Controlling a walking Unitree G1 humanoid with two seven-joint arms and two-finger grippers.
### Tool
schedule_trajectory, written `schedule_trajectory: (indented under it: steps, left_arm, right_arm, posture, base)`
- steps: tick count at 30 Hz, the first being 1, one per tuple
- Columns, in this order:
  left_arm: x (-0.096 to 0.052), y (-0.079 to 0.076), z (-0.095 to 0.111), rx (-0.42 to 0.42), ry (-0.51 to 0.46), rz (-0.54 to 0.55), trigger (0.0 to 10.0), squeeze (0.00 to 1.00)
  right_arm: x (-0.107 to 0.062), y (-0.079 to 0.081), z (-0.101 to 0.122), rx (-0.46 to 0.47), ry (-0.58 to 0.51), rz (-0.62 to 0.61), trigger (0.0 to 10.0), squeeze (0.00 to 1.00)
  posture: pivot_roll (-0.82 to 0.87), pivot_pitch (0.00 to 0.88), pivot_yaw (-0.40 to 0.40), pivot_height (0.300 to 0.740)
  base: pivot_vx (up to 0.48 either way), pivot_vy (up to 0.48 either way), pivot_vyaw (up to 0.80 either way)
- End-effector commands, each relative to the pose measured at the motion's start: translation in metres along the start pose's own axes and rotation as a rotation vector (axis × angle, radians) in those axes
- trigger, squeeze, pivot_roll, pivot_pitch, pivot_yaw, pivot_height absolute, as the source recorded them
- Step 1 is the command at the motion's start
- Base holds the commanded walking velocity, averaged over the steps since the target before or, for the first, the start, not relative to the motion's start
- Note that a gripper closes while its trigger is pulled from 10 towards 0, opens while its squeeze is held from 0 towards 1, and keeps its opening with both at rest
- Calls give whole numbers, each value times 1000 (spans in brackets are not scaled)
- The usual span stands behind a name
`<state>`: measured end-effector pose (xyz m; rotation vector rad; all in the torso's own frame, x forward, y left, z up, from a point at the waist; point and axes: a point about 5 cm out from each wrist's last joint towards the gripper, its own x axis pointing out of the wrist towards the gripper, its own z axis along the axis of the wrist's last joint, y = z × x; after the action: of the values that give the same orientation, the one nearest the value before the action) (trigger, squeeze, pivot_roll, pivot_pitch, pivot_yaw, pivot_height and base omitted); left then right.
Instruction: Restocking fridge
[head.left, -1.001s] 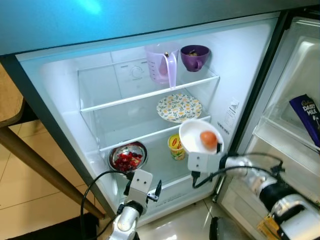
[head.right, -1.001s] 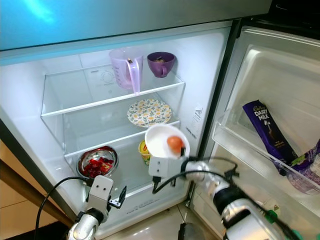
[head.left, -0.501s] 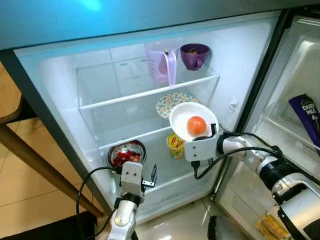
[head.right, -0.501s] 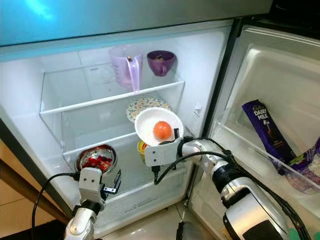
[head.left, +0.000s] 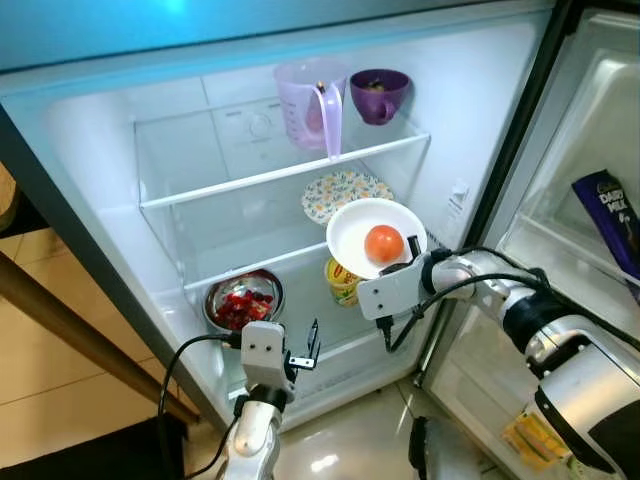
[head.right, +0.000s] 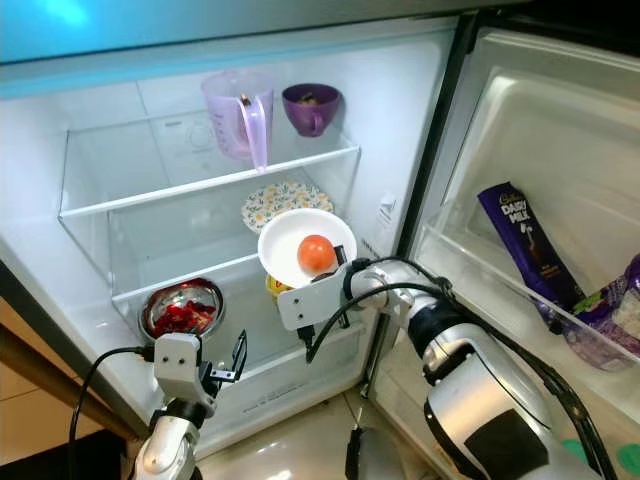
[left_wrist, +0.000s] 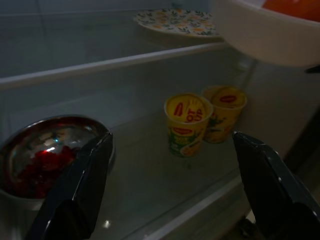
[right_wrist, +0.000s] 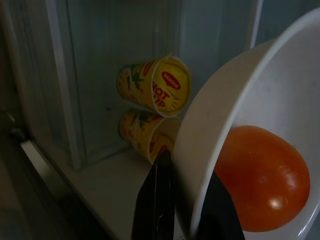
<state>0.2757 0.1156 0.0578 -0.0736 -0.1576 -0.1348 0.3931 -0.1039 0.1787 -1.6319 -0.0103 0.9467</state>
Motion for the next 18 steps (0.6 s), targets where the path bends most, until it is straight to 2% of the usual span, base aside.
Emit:
schedule_trajectory:
  steps: [1, 5, 18]
  left_arm:
    - [-5, -6, -4, -26, 23, 2, 10000, 0]
    - [-8, -10, 2, -32, 6, 3, 10000, 0]
    - [-4, -11, 21, -18, -40, -8, 10000, 0]
  right_arm:
    - [-3, -12, 1, -33, -4, -31, 10000, 0]
    - [-4, -30, 5, -69, 20, -80, 10000, 0]
    - [-5, -60, 17, -71, 33, -186, 10000, 0]
  posture:
    - [-47, 208, -13, 480]
    - [-32, 241, -21, 480]
    - [-15, 272, -24, 480]
  base:
    - [0, 0, 0]
    - [0, 0, 0]
    - [0, 0, 0]
